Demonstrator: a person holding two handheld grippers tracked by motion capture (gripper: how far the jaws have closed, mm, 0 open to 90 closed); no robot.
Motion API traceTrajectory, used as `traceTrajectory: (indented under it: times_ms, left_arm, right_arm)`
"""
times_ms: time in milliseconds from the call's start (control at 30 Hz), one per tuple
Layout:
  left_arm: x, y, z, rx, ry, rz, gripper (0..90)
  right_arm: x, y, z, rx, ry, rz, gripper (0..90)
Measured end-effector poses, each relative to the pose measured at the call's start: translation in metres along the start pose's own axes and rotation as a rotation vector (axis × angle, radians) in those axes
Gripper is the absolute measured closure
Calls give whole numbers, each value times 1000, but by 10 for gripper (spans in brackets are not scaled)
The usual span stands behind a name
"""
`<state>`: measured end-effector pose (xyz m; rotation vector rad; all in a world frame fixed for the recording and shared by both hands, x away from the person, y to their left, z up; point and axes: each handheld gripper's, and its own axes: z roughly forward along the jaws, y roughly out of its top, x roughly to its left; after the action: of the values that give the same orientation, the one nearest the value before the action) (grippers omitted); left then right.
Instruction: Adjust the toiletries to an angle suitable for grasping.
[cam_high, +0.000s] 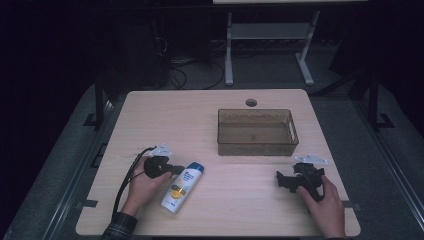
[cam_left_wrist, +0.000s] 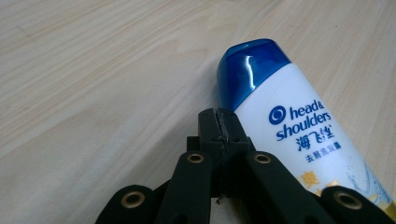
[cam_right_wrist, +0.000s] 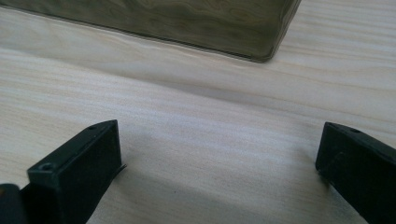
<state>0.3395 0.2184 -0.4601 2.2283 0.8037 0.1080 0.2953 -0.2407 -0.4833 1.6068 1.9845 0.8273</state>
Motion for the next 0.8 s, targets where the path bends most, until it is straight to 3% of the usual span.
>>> traceTrajectory:
  times_ms: [800]
  left_arm:
    - [-39,12,19,43,-69,102,900]
  right_arm:
    - [0,0,0,0,0,0,0]
